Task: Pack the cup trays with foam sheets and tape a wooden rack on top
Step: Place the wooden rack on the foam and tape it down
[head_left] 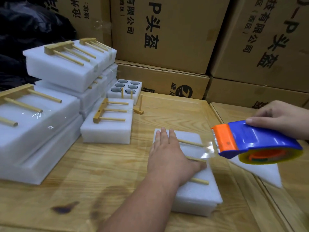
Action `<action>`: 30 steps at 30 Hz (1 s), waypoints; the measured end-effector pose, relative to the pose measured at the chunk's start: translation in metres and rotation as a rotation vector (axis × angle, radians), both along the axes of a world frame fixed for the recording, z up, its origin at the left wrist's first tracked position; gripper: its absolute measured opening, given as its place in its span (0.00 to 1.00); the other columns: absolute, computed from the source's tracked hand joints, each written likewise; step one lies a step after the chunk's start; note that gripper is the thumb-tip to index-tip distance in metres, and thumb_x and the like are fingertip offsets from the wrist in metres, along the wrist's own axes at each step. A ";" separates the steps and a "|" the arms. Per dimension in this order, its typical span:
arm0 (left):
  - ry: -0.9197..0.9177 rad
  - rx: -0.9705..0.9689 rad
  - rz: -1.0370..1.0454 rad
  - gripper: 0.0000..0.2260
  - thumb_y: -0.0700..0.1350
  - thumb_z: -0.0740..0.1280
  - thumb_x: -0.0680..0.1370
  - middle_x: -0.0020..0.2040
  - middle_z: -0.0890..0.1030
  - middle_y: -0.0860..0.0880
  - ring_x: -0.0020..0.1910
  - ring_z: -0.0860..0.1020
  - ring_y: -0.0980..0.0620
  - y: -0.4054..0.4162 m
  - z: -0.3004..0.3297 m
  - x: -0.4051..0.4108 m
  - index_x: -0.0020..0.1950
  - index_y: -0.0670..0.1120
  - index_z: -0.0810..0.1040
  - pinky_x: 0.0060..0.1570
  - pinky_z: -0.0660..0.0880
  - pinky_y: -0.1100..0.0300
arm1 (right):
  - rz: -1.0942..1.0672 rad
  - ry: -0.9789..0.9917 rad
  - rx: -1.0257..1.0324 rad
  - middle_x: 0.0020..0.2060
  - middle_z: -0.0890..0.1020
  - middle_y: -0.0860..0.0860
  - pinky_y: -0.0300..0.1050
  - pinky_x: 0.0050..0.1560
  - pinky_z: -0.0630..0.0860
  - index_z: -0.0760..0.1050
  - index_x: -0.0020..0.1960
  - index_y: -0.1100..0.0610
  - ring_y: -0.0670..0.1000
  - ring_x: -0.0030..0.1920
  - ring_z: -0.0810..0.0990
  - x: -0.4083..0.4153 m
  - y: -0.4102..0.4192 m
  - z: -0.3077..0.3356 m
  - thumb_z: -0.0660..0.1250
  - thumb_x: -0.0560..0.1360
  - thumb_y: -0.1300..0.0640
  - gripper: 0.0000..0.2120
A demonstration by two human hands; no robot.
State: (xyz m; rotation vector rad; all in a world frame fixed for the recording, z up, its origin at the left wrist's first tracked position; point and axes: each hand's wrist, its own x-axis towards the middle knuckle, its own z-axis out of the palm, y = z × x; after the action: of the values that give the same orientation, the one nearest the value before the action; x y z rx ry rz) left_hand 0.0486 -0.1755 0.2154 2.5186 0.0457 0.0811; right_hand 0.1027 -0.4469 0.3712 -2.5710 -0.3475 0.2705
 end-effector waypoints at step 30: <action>-0.007 0.063 -0.012 0.36 0.63 0.53 0.83 0.84 0.41 0.50 0.83 0.39 0.51 -0.002 0.003 0.000 0.83 0.54 0.38 0.79 0.42 0.52 | 0.107 -0.017 -0.807 0.35 0.82 0.49 0.46 0.35 0.72 0.79 0.38 0.52 0.51 0.37 0.80 0.013 0.069 -0.043 0.60 0.75 0.30 0.26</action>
State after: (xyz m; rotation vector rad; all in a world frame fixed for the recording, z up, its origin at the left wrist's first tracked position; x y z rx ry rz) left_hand 0.0484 -0.1774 0.2182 2.5815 0.0252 0.0884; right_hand 0.1159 -0.3780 0.3284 -3.3486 -0.4503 0.5114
